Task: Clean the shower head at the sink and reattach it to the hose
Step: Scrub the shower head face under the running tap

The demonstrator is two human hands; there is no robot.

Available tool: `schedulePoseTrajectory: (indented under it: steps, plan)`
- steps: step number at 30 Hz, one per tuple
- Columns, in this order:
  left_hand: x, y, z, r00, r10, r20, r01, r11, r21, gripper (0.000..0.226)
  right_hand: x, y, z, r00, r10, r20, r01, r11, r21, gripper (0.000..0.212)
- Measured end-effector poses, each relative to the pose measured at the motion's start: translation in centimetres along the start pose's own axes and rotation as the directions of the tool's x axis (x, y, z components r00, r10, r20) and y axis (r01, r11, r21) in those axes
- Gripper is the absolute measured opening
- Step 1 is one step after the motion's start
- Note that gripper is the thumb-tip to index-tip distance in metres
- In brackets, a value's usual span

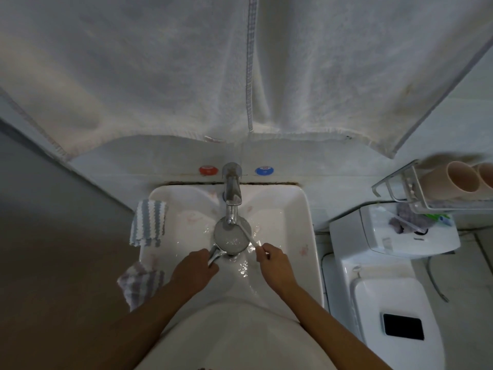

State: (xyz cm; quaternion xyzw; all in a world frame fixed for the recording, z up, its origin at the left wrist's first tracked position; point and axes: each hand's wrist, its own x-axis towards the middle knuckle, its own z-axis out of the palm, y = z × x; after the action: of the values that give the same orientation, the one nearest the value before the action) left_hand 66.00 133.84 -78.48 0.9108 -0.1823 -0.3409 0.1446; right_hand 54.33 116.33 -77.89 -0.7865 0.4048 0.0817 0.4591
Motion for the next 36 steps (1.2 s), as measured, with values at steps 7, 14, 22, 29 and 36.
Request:
schedulePoseTrajectory:
  steps: [7, 14, 22, 29, 36]
  plan:
    - [0.2, 0.3, 0.2, 0.999, -0.040, -0.013, 0.038, 0.993, -0.116, 0.038, -0.1, 0.2, 0.8, 0.987, -0.070, 0.143, 0.083, 0.992, -0.091, 0.037]
    - [-0.1, 0.3, 0.5, 0.999, -0.036, 0.020, 0.038, 0.996, -0.077, 0.040, 0.1, 1.2, -0.6, 0.998, -0.034, -0.052, 0.030, 0.997, -0.068, 0.036]
    - [0.3, 0.1, 0.5, 0.998, -0.054, 0.015, 0.055, 0.995, -0.081, 0.034, -0.2, 1.8, 0.9, 0.981, -0.106, 0.163, 0.127, 0.984, -0.122, 0.036]
    - [0.3, -0.1, 0.5, 0.997, -0.069, 0.024, 0.070, 0.995, -0.068, 0.035, 0.9, 4.1, -0.2, 0.993, 0.016, -0.120, -0.023, 0.998, -0.058, 0.029]
    - [0.4, -0.4, 0.4, 0.996, -0.080, 0.048, 0.083, 0.993, -0.078, 0.028, 2.7, 6.1, 0.3, 0.982, 0.186, -0.046, -0.191, 0.930, -0.313, 0.017]
